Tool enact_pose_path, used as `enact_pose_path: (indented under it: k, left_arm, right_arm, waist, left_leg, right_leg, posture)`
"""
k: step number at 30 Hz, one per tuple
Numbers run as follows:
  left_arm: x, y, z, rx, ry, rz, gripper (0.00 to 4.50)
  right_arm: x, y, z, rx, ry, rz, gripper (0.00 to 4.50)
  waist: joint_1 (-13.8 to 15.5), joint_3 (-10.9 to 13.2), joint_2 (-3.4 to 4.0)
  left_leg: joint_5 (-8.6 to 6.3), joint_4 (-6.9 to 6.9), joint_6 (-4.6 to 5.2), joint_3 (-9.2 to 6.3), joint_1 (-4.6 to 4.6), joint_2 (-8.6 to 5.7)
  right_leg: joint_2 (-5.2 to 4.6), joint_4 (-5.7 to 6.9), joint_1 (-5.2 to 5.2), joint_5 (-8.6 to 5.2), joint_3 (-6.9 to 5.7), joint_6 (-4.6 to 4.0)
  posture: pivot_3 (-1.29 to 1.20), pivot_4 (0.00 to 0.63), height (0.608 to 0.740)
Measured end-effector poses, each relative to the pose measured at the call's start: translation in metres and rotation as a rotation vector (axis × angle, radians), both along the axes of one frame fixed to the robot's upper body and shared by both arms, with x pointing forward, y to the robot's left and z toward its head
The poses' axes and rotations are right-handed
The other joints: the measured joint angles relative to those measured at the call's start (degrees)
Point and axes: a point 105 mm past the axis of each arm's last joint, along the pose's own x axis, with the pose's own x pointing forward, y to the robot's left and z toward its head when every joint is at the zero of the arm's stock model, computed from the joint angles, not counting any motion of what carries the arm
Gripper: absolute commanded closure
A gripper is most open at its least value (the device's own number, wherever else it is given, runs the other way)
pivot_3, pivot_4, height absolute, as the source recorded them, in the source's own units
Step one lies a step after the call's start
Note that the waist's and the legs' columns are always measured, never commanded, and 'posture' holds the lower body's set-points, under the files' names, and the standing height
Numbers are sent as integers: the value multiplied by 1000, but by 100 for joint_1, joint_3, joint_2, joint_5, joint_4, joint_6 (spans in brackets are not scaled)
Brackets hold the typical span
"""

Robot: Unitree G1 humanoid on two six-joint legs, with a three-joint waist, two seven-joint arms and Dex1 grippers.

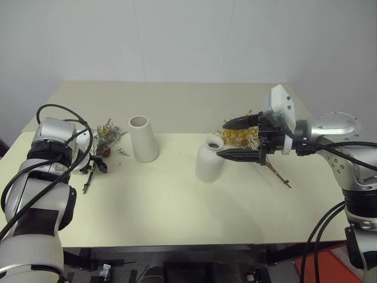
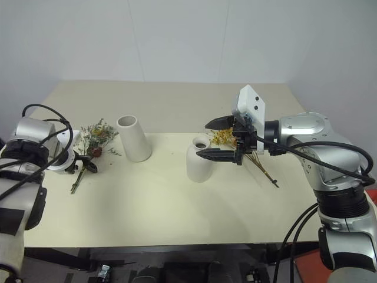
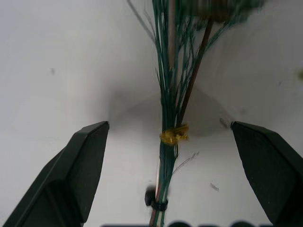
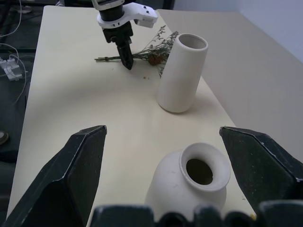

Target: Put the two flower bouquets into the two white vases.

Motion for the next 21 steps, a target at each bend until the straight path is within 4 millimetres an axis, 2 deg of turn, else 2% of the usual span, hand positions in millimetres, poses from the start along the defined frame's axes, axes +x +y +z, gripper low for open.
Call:
enact_pose_path:
  k: [3, 14, 21]
  left_arm:
    - [4, 0, -1, -10, -19, 4, 863]
    - [6, -6, -1, -17, -11, -23, 4356]
    - [5, -3, 0, -6, -5, -24, 4434]
  right_arm:
    - [-1, 0, 0, -6, -5, 0, 0]
    - [-2, -2, -1, -17, -6, -12, 0]
    - [-1, -2, -1, -16, -7, -16, 0]
  waist:
    - [0, -1, -1]
    - [-49, -1, -2]
    - [-40, -1, -2]
  left_leg:
    - [0, 0, 0, 0, 3, 0]
    - [0, 0, 0, 0, 3, 0]
    - [0, 0, 0, -1, 1, 0]
  right_leg:
    - [0, 1, 2, -1, 0, 2]
    - [1, 2, 2, -1, 0, 3]
    - [0, 0, 2, -1, 0, 4]
  posture:
    - [0, 150, 740]
    - [0, 150, 740]
    - [0, 150, 740]
